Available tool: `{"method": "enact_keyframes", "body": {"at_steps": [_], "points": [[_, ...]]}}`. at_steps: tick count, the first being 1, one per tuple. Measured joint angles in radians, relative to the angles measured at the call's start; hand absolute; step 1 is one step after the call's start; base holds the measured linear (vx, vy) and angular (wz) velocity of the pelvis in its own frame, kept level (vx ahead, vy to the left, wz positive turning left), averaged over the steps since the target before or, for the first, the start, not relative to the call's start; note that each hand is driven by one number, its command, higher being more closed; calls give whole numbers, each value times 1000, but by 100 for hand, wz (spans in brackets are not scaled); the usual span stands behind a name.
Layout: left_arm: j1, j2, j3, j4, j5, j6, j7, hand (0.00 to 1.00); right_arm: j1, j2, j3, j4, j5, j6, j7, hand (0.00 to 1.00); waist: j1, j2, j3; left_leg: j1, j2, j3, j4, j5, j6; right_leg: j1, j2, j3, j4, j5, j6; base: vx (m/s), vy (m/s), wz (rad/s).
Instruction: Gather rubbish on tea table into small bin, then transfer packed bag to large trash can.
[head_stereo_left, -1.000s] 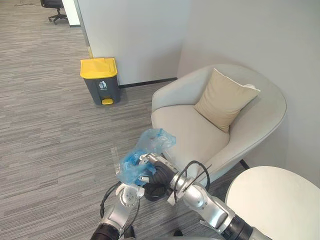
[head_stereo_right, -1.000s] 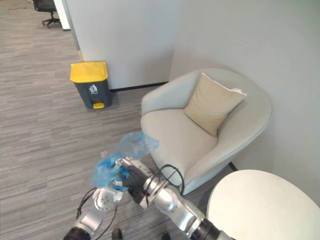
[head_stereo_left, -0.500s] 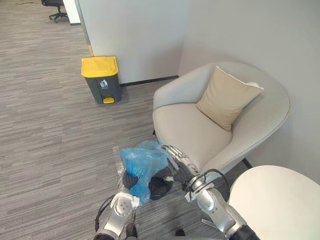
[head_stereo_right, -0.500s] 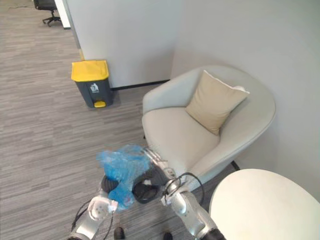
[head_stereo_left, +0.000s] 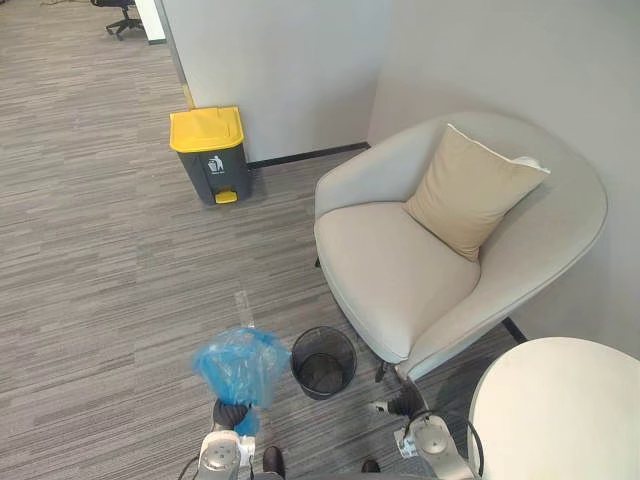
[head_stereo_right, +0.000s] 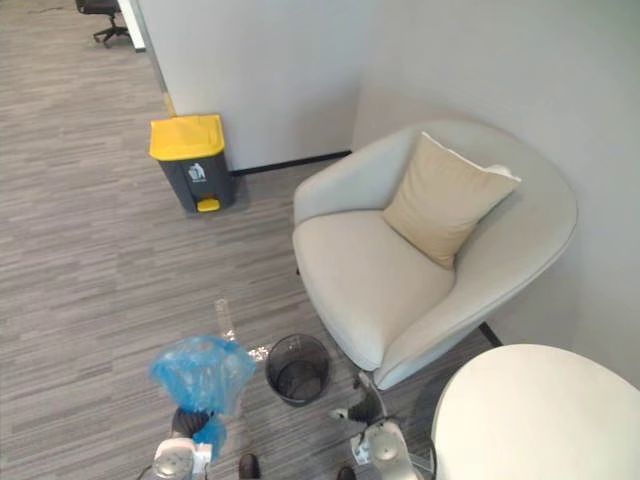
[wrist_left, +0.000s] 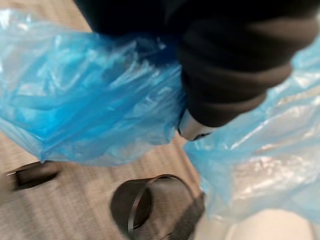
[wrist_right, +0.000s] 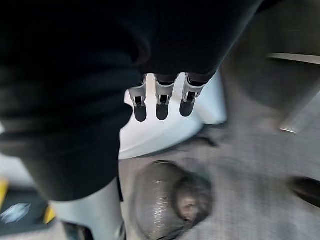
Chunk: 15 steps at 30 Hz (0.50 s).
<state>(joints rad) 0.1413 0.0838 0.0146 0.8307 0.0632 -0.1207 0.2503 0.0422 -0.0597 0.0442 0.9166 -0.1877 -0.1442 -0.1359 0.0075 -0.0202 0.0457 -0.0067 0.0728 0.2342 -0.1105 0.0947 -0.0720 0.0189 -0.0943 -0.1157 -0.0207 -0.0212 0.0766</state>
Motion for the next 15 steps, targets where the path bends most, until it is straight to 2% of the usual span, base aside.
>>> {"method": "enact_keyframes", "body": {"at_steps": [4,9,15], "points": [[1,-23,7,84,-25,0,-21,100,-2,-2,-36,88,63,17,-1,0,0,9,17,33,3,15,0,-8,-3,12,1,18,25,-17,-2,-17,3,-8],[-12,-29,34,116,-25,-1,-38,100,-6,1,-60,98,73,19,-5,0,5,10,37,43,5,73,0,-14,-1,-32,2,79,71,-21,1,-36,30,-34],[-48,-30,44,116,-25,-1,-39,100,-14,32,-60,65,71,33,-26,0,5,-15,73,41,-1,116,15,-16,13,-91,-9,105,176,-40,10,-17,24,-19]]}}
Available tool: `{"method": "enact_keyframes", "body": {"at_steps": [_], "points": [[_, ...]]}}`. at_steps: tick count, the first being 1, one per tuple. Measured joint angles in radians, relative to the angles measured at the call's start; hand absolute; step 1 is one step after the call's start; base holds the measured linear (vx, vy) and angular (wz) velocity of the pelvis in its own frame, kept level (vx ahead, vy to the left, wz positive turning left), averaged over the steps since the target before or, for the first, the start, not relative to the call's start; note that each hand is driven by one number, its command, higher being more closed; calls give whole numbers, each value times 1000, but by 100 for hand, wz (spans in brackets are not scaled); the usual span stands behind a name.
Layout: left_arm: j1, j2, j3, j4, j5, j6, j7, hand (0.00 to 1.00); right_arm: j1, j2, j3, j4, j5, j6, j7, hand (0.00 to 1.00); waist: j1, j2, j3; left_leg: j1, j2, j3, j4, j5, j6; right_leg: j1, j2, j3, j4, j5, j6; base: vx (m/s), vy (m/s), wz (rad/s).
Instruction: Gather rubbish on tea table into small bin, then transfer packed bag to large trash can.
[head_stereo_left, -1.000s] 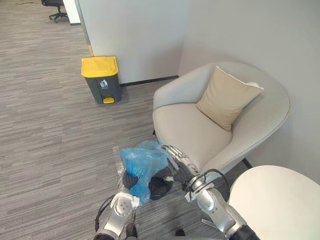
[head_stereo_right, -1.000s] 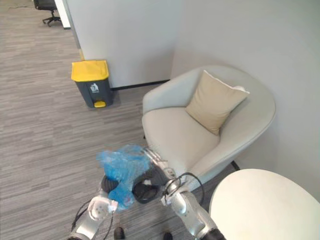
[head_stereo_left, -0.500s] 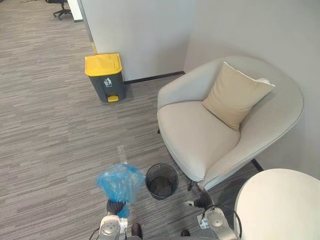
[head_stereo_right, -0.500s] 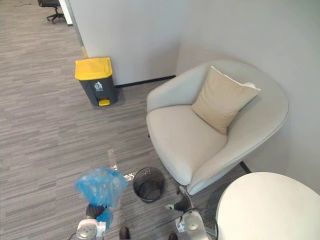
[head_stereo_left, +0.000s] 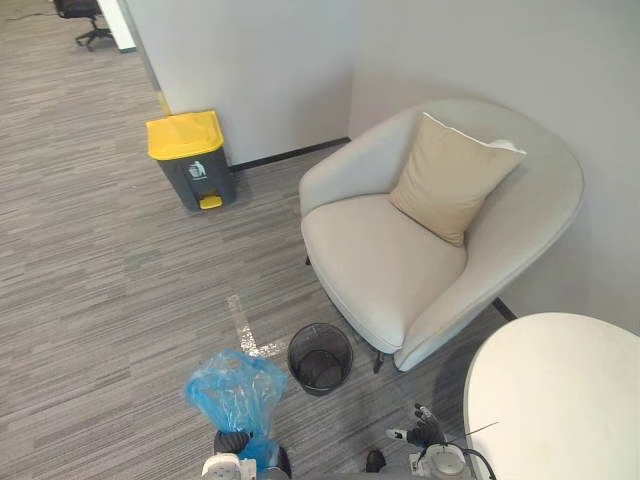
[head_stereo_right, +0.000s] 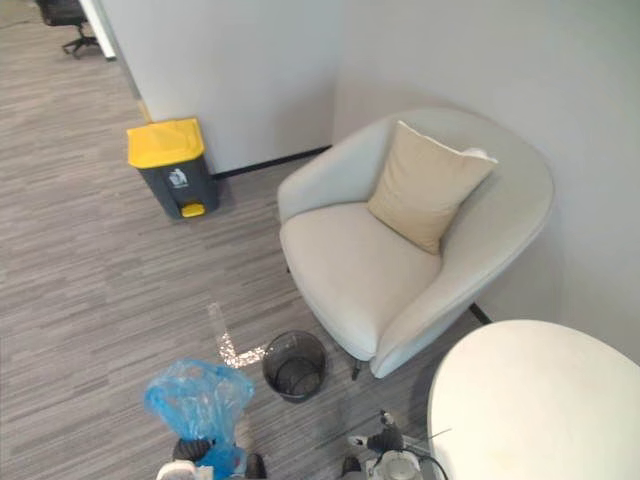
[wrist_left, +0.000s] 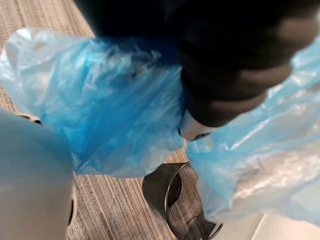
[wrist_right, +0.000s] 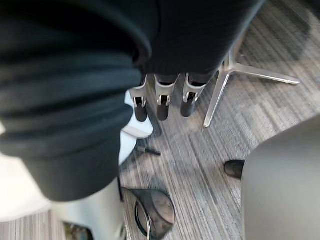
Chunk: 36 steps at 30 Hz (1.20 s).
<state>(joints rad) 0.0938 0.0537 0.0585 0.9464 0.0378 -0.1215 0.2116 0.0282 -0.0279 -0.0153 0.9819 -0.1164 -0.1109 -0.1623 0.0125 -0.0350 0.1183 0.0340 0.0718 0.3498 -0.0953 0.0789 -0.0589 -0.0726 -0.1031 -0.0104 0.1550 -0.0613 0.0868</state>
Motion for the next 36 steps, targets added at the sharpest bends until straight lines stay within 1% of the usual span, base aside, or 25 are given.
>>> {"method": "enact_keyframes", "body": {"at_steps": [1,2,3,4,6,7,8,9,10,11,12,13,14,15,16,17,18,20,22,23,24,25,28,31,36], "points": [[-11,-14,2,-21,0,0,0,100,7,10,-3,-34,0,5,-7,0,3,-4,3,-40,9,-3,42,-24,24,-25,-12,8,42,-19,13,-37,9,12],[-11,-21,3,-26,0,0,0,100,6,11,-4,-36,0,5,-7,0,5,-4,3,-48,9,-3,47,-25,24,-34,-9,12,58,-22,16,-50,19,21],[-14,-34,20,-40,0,-1,1,100,3,22,-9,-52,0,7,-8,0,5,2,9,-67,13,-5,74,-30,31,-86,-23,18,243,-97,-3,0,-47,47],[-10,-43,22,-56,0,-1,0,100,11,33,-10,-66,1,7,-8,0,5,-5,6,-73,11,-36,120,-41,36,-99,-40,21,453,-164,11,2,-77,57],[9,-45,32,-86,0,-2,1,100,11,40,-8,-67,2,6,-8,0,16,-23,-12,-106,5,-60,174,-38,31,-63,-59,32,518,-193,19,-1,-176,55],[7,-45,42,-94,0,0,1,100,6,39,-9,-66,2,6,-9,0,33,-44,-21,-131,8,-62,206,-37,27,-41,-53,39,450,-225,25,-45,-202,30],[2,-48,42,-95,0,0,1,100,-2,40,-10,-68,2,6,-10,0,47,-34,-25,-143,19,-61,210,-30,18,-30,-39,37,407,-231,24,-88,-173,-8],[-5,-63,42,-97,0,-1,1,100,-23,29,-13,-69,8,6,-15,0,67,-4,-29,-163,43,-59,210,-18,3,-10,-9,35,320,-232,20,-192,-172,-24],[-4,-70,39,-92,0,-1,2,100,-48,24,-12,-69,10,6,-17,0,69,12,-27,-191,55,-67,210,0,-8,19,7,16,234,-257,-26,-167,-130,-15],[-9,-76,37,-82,0,0,2,100,-55,20,-11,-68,10,6,-17,0,66,27,-20,-197,62,-83,208,9,-11,24,13,9,220,-255,-30,-219,-124,32],[-12,-88,26,-73,-1,1,2,100,-57,17,-11,-69,13,6,-20,0,46,42,-14,-209,69,-116,193,35,-10,27,22,-30,214,-244,-40,-199,-73,55],[-12,-97,20,-71,-1,1,2,100,-46,18,-11,-68,20,7,-23,0,41,50,-12,-206,72,-126,177,46,-12,28,28,-46,216,-243,-43,-346,-128,82],[-12,-106,9,-71,-3,0,1,100,-26,16,-11,-65,40,11,-31,0,41,70,-18,-204,79,-142,125,43,-31,22,38,-91,210,-235,-59,-274,-94,58],[-13,-106,9,-71,-3,0,1,100,-26,19,-12,-65,40,13,-33,0,41,68,-18,-204,80,-140,114,27,-41,21,36,-97,201,-231,-65,-211,-46,49],[-14,-105,10,-72,-2,1,1,100,-28,29,-15,-65,40,15,-34,0,41,51,-15,-206,79,-120,106,3,-43,18,27,-105,177,-210,-77,-117,31,21],[-27,-104,9,-74,-1,0,1,100,-32,27,-25,-64,41,15,-38,0,47,37,-6,-216,78,-73,200,-2,-9,11,1,-117,158,-182,-81,-129,46,25],[-26,-104,9,-74,-1,0,1,100,-30,27,-33,-64,41,15,-40,0,45,33,-6,-219,70,-54,289,-15,8,8,-17,-125,156,-176,-75,-118,47,30],[-25,-104,9,-70,-1,1,1,100,-25,25,-47,-62,41,15,-47,0,31,36,-6,-214,79,-25,435,-154,15,0,-45,-155,153,-157,-56,-80,77,43],[-30,-104,9,-55,-1,1,0,100,-12,29,-65,-53,41,16,-47,0,27,45,-10,-205,86,-14,459,-211,12,5,-58,-185,145,-143,-35,-55,163,45],[-28,-104,10,-49,0,1,0,100,-8,29,-72,-47,41,16,-46,0,27,53,-16,-205,85,2,442,-221,23,8,-57,-193,138,-136,-24,-65,219,42],[-28,-98,7,-46,1,1,1,100,-10,34,-89,-21,41,17,-47,0,27,34,-19,-199,58,2,398,-202,32,11,-62,-193,108,-122,-11,-62,198,31],[-27,-71,-9,-35,1,1,0,100,-5,50,-93,-3,41,19,-45,0,25,20,-24,-159,8,1,281,-148,44,33,-80,-192,43,-100,-5,-62,194,26],[-23,-46,-26,-7,8,2,1,100,8,54,-101,5,39,20,-46,0,18,8,-32,-75,-62,-15,74,-49,57,61,-94,-178,-28,-65,7,-41,149,20],[-25,-26,-42,17,10,1,1,100,-6,47,-102,23,38,20,-47,0,9,14,-33,-48,-85,-39,-7,-5,60,70,-95,-189,-44,-65,9,-25,92,29],[-25,2,-39,47,12,1,1,100,-28,48,-107,58,36,21,-46,0,12,14,-30,-45,-101,-57,-9,-7,73,91,-102,-198,-60,-66,27,54,45,13]]}}
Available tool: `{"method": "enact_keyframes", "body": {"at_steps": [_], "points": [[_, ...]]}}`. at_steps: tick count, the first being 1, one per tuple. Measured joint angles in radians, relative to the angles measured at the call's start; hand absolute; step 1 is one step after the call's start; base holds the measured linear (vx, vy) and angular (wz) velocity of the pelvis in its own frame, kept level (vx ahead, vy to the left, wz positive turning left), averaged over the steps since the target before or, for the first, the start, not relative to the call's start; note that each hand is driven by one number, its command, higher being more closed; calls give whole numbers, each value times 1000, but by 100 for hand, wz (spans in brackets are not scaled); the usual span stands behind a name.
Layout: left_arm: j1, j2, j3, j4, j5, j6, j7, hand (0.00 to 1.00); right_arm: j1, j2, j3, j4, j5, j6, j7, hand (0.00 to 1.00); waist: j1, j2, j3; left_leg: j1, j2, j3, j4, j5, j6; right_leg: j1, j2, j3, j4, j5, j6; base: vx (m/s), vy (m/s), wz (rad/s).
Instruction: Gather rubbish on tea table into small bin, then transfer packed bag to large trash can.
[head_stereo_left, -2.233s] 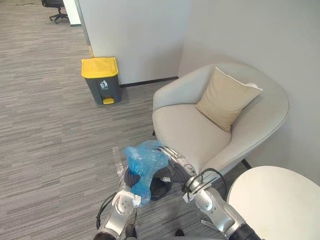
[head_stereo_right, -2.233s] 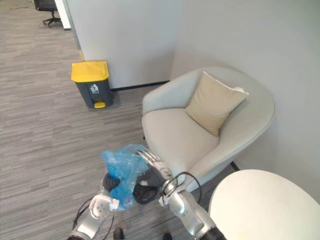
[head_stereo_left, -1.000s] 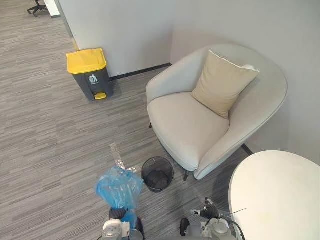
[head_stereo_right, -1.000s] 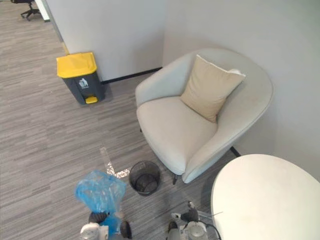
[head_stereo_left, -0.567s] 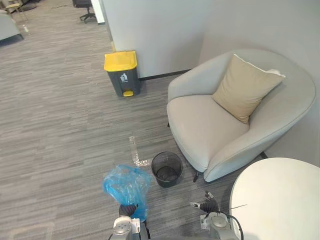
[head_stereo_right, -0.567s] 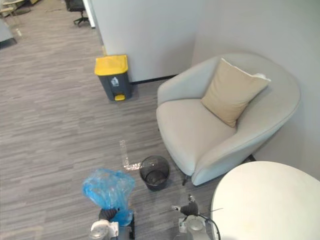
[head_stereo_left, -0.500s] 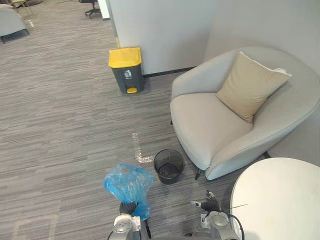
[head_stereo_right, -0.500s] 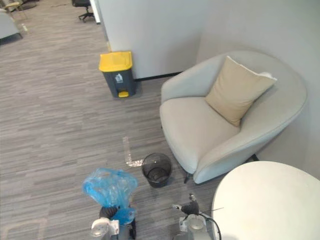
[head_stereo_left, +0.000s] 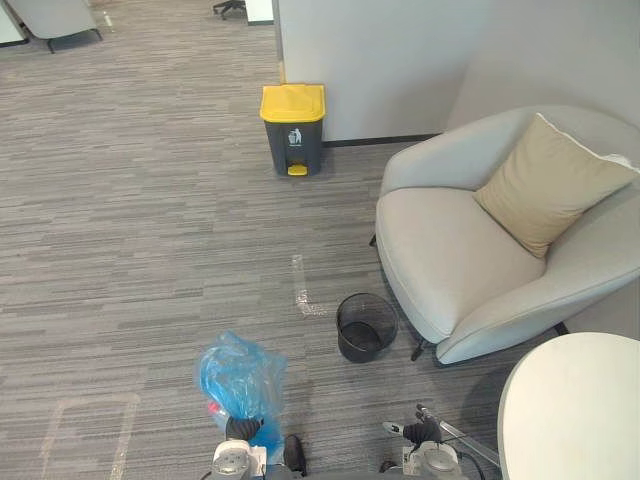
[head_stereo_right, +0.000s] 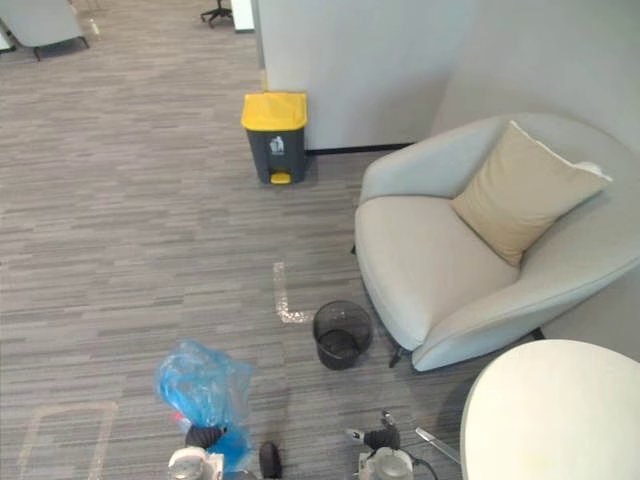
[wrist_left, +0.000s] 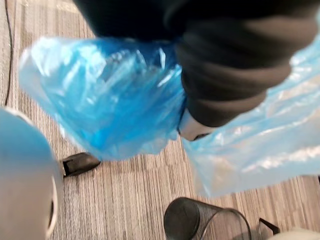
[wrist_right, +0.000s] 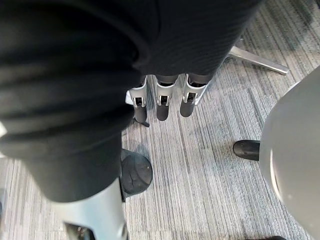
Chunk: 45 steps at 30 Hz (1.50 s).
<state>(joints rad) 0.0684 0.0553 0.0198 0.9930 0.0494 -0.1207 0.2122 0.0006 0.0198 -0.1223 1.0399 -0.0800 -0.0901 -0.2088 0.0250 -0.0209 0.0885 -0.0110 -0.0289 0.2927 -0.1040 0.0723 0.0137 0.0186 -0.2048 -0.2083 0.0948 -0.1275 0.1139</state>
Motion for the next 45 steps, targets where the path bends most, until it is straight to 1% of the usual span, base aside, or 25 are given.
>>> {"method": "enact_keyframes", "body": {"at_steps": [4,5,6,7,8,11,12,14,16,17,19,21,23,25,27,28,29,31,34,36,37,38,41,44,45], "points": [[2,22,4,0,0,0,0,100,-2,-2,-44,7,0,4,-3,0,1,-38,12,-6,-51,-4,54,-66,39,1,-76,-29,82,-80,64,142,69,21],[-1,25,2,1,-1,0,0,100,0,-16,-58,7,0,6,-5,0,-2,-43,10,-24,-65,-38,106,-111,53,-9,-102,-25,174,-72,86,211,75,42],[-4,17,2,5,-2,2,0,100,-1,-24,-62,6,0,7,-5,0,-3,-36,17,-27,-66,-55,132,-132,58,-37,-112,-16,266,-62,85,267,132,74],[-6,10,4,6,-2,1,0,100,5,-29,-71,2,1,9,-7,0,-13,-17,24,-24,-60,-102,191,-173,69,-95,-108,29,444,-4,67,279,114,103],[-12,7,5,-2,-2,2,1,100,4,-32,-80,-8,1,9,-6,0,-21,2,34,-24,-33,-155,249,-213,88,-169,-63,101,586,-55,26,281,79,100],[-16,8,35,0,-4,3,1,100,-3,-9,-82,-9,2,7,-7,0,-16,-23,28,0,-18,-226,264,-252,90,-245,43,133,589,-146,-8,350,-9,88],[-20,0,42,0,-4,3,1,100,-3,-2,-94,-12,2,6,-7,0,-18,-27,31,37,-17,-272,263,-272,86,-283,108,147,538,-151,-17,399,-42,83],[-19,-3,43,0,-4,3,1,100,0,-2,-113,-14,3,6,-8,0,-25,-23,30,62,-19,-308,264,-295,67,-297,157,182,466,-137,-41,374,-60,92],[-17,-25,81,0,-2,3,0,100,19,6,-143,-15,3,7,-9,0,-26,-36,20,104,-47,-359,302,-357,30,-295,170,167,325,-26,-119,580,-120,96],[-18,-42,103,2,-2,7,1,100,22,5,-151,-17,3,9,-8,0,-25,-22,10,112,-32,-358,327,-374,10,-280,173,153,336,-42,-122,560,-73,50],[-14,-81,138,-4,-2,5,0,100,15,-5,-150,-45,3,8,-9,0,-22,37,2,38,4,-306,518,-380,-53,-207,195,133,261,-34,-138,539,-34,27],[-17,-103,162,-22,-2,5,0,100,11,3,-131,-47,4,10,-9,0,-19,50,8,-57,39,-231,798,-317,-125,-110,206,146,181,-37,-143,507,-30,4],[-14,-106,162,-41,-2,4,-1,100,-7,23,-111,-47,8,11,-9,0,-11,45,18,-146,117,-110,968,-381,-85,-5,205,182,131,-58,-176,450,62,-19],[-17,-112,157,-55,-2,3,-1,100,-19,29,-112,-47,13,11,-10,0,-10,32,27,-199,144,-65,913,-420,-59,34,184,199,130,-59,-176,373,150,-25],[-23,-111,154,-71,-2,1,-1,100,-37,30,-126,-48,13,11,-11,0,-7,21,34,-262,146,-58,712,-397,-57,53,140,212,147,-66,-163,307,204,-35],[-25,-112,145,-71,-1,0,-1,100,-36,27,-133,-54,14,11,-13,0,-2,30,30,-266,146,-85,557,-298,-59,53,131,220,167,-84,-129,255,208,-46],[-30,-109,128,-56,-1,0,-2,100,-18,20,-137,-67,14,12,-17,0,7,47,28,-268,148,-109,469,-154,-58,56,127,240,177,-124,-64,294,278,-38],[-63,-83,132,-51,-2,0,0,100,-22,45,-150,-62,14,16,-18,0,8,13,29,-260,102,-111,454,-162,-54,49,88,261,165,-117,-63,272,244,-8],[-65,-75,119,-46,-2,2,0,100,-24,52,-151,-56,12,23,-18,0,28,-1,40,-216,102,-47,471,-221,-23,48,69,309,206,-74,-32,214,177,-40],[-50,-76,118,-54,-1,2,0,100,-19,53,-144,-65,12,23,-18,0,30,-2,44,-150,109,-7,456,-264,-20,-16,72,332,385,-50,7,170,143,-83],[-46,-74,115,-53,-1,3,0,100,-14,52,-129,-75,12,23,-19,0,30,-5,49,-105,113,26,449,-298,-18,-112,73,343,590,-3,42,123,119,-79],[-45,-70,110,-49,-1,5,0,100,-7,48,-122,-80,11,23,-18,0,29,2,55,-86,111,38,450,-312,-19,-164,71,342,692,17,41,112,92,-64],[-47,-68,107,-39,-1,14,1,100,9,48,-117,-100,7,22,-20,0,15,-17,57,4,109,75,412,-361,-40,-313,56,225,839,-54,-21,237,27,-42],[-48,-78,107,-17,-1,18,1,100,1,44,-128,-107,0,20,-20,0,-7,-20,58,97,106,87,333,-366,-49,-369,59,43,623,-93,-51,322,-62,-4],[-51,-72,97,3,-1,18,1,100,-7,44,-132,-81,0,19,-20,0,-22,-21,57,128,104,95,303,-364,-72,-367,87,10,404,-33,-72,372,-97,6]]}}
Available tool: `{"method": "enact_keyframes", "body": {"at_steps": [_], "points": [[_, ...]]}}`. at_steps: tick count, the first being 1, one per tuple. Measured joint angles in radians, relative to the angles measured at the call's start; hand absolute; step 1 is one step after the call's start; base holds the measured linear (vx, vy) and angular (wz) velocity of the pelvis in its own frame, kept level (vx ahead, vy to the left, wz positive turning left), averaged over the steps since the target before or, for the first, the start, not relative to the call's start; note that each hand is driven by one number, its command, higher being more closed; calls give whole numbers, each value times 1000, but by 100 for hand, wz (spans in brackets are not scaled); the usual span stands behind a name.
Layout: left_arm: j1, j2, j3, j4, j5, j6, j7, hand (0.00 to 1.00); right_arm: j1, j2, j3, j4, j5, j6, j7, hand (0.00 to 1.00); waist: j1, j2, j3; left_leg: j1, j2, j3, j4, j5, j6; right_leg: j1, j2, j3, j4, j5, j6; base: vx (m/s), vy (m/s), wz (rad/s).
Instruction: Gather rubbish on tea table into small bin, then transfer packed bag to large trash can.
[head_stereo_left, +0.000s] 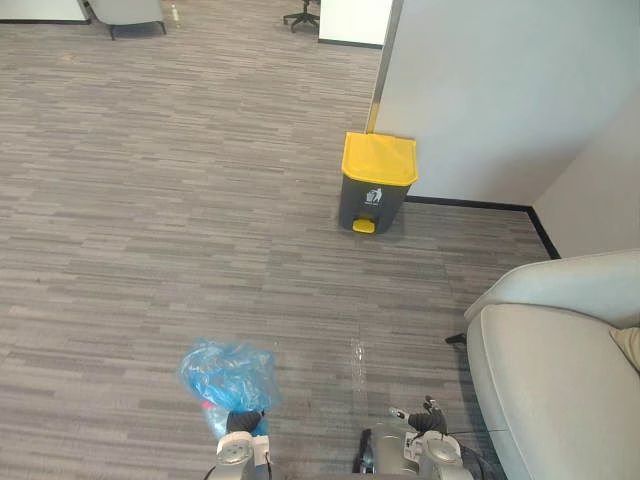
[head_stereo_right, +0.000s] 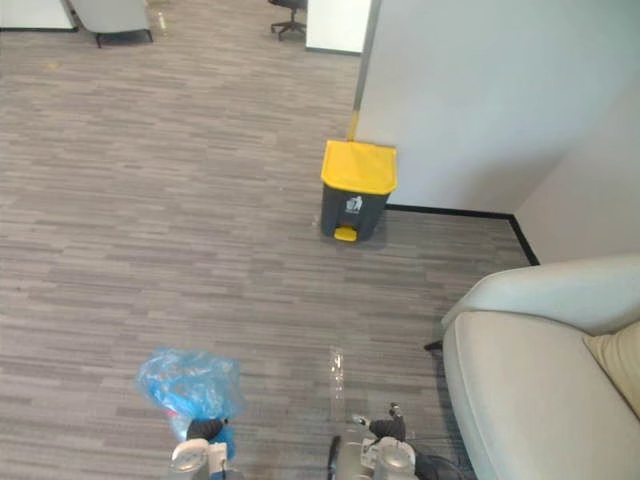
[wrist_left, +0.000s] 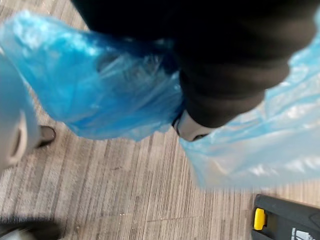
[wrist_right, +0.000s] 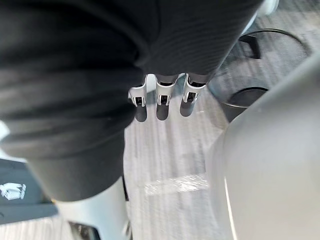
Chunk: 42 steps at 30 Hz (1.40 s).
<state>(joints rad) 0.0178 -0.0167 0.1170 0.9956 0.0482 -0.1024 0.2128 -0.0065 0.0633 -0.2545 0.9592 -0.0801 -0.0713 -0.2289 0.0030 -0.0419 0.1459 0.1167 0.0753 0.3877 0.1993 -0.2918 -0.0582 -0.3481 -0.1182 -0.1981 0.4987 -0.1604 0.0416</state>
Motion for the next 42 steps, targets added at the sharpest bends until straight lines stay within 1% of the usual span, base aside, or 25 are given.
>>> {"method": "enact_keyframes", "body": {"at_steps": [1,2,3,5,7,8,9,11,14,16,17,19,22,23,25,26,28,29,31,33,35,36,38,41,42], "points": [[0,7,-9,11,0,0,0,100,-6,0,1,14,0,1,0,0,-2,-8,-4,16,-16,-6,-12,-4,-13,12,12,2,-110,65,-12,406,-105,12],[-10,7,-9,28,1,2,-1,100,-15,-3,-3,19,-1,2,3,0,-6,-1,-2,37,-14,-27,-18,-10,-24,22,28,9,-109,123,-63,413,-58,2],[-15,-5,-6,41,9,2,-2,100,-25,-24,-14,31,-9,2,3,0,-7,39,-7,57,10,-65,-24,4,-38,38,47,-5,-109,105,-78,546,-102,-3],[-15,-20,-6,35,10,0,-3,100,-31,-34,-19,38,-9,4,3,0,-2,65,-8,58,23,-125,16,19,-54,53,57,-14,-86,49,-87,566,-137,-3],[-22,-35,13,32,9,1,-4,100,-27,-34,-13,39,-9,7,2,0,-9,76,-10,-14,61,-184,234,37,-82,128,75,-32,-123,12,-86,466,-144,14],[-22,-38,11,15,10,1,-8,100,-19,-32,14,38,-9,12,1,0,-6,76,-9,-99,91,-211,471,126,-94,204,89,-31,-177,0,-85,452,-114,4],[-18,-38,15,10,10,0,-10,100,-17,-31,29,37,-8,12,0,0,-1,76,-8,-134,107,-210,557,159,-93,235,93,-24,-197,-3,-87,508,-33,-18],[-3,-39,25,-15,9,0,-18,100,-19,-21,47,37,-6,14,0,0,8,75,-6,-224,140,-189,719,78,-61,323,103,1,-253,-14,-98,441,39,-36],[2,-39,29,-54,8,-1,-21,100,-31,-6,50,37,1,17,0,0,34,58,2,-327,135,-130,583,-1,-24,400,79,63,-296,-14,-98,352,131,-63],[-3,-39,28,-57,8,-2,-21,100,-33,-1,47,34,1,20,0,0,41,52,2,-355,96,-158,312,41,-19,427,44,98,-301,-35,-61,314,243,-66],[-1,-42,19,-42,8,-3,-21,100,-26,-13,41,38,2,20,-1,0,46,80,-12,-357,83,-227,143,216,-32,441,47,128,-306,-75,8,312,289,-47],[-12,-23,22,-31,8,-1,-17,100,-13,0,42,48,2,24,2,0,42,32,-26,-328,26,-197,117,176,-16,448,-6,164,-314,-76,21,315,276,-18],[-14,-22,21,-31,8,-1,-18,100,-8,7,29,43,2,24,3,0,56,10,-27,-284,-1,-135,131,103,9,432,-51,220,-233,-68,35,317,238,-42],[-13,-22,21,-30,8,-1,-18,100,-4,6,28,40,2,24,5,0,59,11,-26,-246,-5,-109,122,87,25,394,-56,244,-134,-62,45,351,238,-72],[-2,-13,5,-30,7,0,-18,100,3,5,36,36,1,24,14,0,52,16,-25,-191,-5,-83,112,60,38,293,-59,268,100,-12,103,277,174,-45],[-1,-7,-7,-29,6,2,-17,100,5,0,34,20,1,24,14,0,42,21,-17,-146,-9,-78,103,35,43,206,-63,265,292,20,120,233,113,-11],[-2,-4,-6,-21,6,7,-14,100,11,0,27,2,2,23,13,0,31,13,-19,-79,-11,-75,78,13,45,126,-53,224,428,-30,87,345,68,8],[-4,-6,-7,-16,6,8,-14,100,7,0,23,0,1,22,13,0,30,11,-17,-21,-13,-73,38,12,47,85,-46,168,434,-75,60,457,13,14],[-6,-5,-7,-5,6,8,-13,100,5,0,21,0,1,21,13,0,21,17,-16,38,-7,-73,-7,12,46,41,-24,93,346,-103,26,400,-30,13],[-6,-2,-7,2,7,8,-14,100,-8,0,21,1,1,21,14,0,7,19,-15,78,-2,-85,-47,12,46,9,10,35,131,-72,-1,398,-92,31],[-11,4,-9,25,7,9,-17,100,-9,-5,18,7,4,22,16,0,-5,5,-9,119,-17,-127,-66,7,36,35,43,39,-90,85,-46,523,-158,30],[-13,-12,-8,40,7,12,-21,100,-31,-26,8,19,-1,19,15,0,2,57,-8,127,19,-171,-70,19,23,73,76,21,-121,90,-57,462,-126,-5],[-18,-25,-4,39,8,11,-21,100,-55,-31,-21,41,-1,20,13,0,4,71,-5,131,25,-211,-69,56,1,73,84,20,-106,53,-68,407,-140,-11],[-32,-40,4,36,9,11,-26,100,-37,-28,-19,41,2,25,13,0,-12,76,-3,67,53,-265,148,81,-31,161,89,-16,-149,8,-68,375,-157,30],[-39,-45,7,34,9,11,-26,100,-25,-28,-5,38,2,24,14,0,-13,73,-1,-5,68,-275,324,113,-83,208,92,-20,-180,5,-68,281,-96,13]]}}
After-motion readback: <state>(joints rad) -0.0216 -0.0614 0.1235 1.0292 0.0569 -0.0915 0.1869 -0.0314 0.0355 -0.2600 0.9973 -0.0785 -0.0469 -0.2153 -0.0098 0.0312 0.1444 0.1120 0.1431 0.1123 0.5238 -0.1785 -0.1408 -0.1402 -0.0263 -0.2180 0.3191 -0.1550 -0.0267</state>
